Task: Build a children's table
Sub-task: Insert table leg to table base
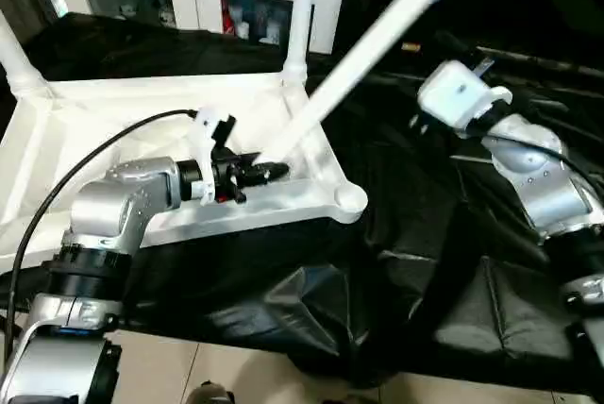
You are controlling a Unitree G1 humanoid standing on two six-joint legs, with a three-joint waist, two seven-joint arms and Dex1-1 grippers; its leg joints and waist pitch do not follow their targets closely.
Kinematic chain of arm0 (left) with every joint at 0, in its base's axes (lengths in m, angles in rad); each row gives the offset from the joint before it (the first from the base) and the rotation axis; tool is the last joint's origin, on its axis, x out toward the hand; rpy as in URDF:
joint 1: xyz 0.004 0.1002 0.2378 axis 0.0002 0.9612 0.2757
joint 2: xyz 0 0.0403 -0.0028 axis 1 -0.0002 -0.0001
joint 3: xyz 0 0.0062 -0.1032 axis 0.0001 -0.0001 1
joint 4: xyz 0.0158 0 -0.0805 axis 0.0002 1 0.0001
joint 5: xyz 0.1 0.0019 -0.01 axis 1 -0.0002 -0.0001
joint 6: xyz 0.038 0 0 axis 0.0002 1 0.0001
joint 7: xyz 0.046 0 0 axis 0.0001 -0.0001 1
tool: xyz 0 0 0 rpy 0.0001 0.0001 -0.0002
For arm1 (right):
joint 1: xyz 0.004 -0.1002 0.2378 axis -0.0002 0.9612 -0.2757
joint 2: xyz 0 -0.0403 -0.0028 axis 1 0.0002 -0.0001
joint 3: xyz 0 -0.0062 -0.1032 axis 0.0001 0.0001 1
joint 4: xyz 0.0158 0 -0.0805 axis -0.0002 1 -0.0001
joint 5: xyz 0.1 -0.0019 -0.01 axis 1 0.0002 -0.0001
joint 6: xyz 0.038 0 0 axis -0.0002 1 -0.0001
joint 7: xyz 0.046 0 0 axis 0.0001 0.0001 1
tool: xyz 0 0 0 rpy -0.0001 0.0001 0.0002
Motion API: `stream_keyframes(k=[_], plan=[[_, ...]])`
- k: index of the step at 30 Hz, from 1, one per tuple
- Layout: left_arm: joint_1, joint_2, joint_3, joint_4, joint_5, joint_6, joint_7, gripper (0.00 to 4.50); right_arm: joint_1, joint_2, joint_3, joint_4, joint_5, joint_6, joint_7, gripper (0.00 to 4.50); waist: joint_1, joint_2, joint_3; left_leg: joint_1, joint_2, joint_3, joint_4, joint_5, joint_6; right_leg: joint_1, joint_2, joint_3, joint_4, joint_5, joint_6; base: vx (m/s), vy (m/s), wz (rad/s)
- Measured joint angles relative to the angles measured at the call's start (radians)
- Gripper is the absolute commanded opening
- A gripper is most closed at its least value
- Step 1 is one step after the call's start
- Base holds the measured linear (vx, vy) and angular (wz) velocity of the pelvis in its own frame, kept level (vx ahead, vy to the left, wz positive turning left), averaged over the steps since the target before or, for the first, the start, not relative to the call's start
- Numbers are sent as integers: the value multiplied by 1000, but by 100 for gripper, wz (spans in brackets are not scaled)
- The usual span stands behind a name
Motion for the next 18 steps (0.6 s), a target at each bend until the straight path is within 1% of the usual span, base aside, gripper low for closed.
stream_keyframes(k=[2,4,6,12,15,18], plan=[[2,17,-8,-8,0,8,-17,138,-24,-16,19,45,-58,-36,-50,376,-6,-1,0,0,0,1,1,0,0,0,0,0,0,1,0,0,0,0],[3,27,-19,-16,0,13,-30,138,-33,-25,24,66,-99,-67,-96,376,-10,-2,0,0,0,2,1,0,1,0,0,1,0,1,0,0,0,0],[9,35,-28,-27,0,16,-43,138,-57,-26,39,105,-131,-90,-132,376,-18,-2,0,-1,0,2,3,-1,1,-1,0,1,1,1,0,0,0,0],[17,67,-53,-53,0,18,-87,138,-103,-32,79,219,-190,-136,-211,376,-26,-4,1,-1,0,3,9,-1,2,-3,1,3,7,1,0,0,0,0],[36,84,-70,-85,-4,23,-122,138,-108,-32,94,265,-221,-141,-232,376,-28,-4,1,-1,0,3,11,-1,2,-3,1,3,9,1,0,0,0,0],[40,101,-76,-87,-8,29,-140,138,-117,-33,101,297,-242,-140,-240,376,-33,-4,1,-2,0,3,13,-1,2,-5,1,4,13,1,0,0,0,0]])
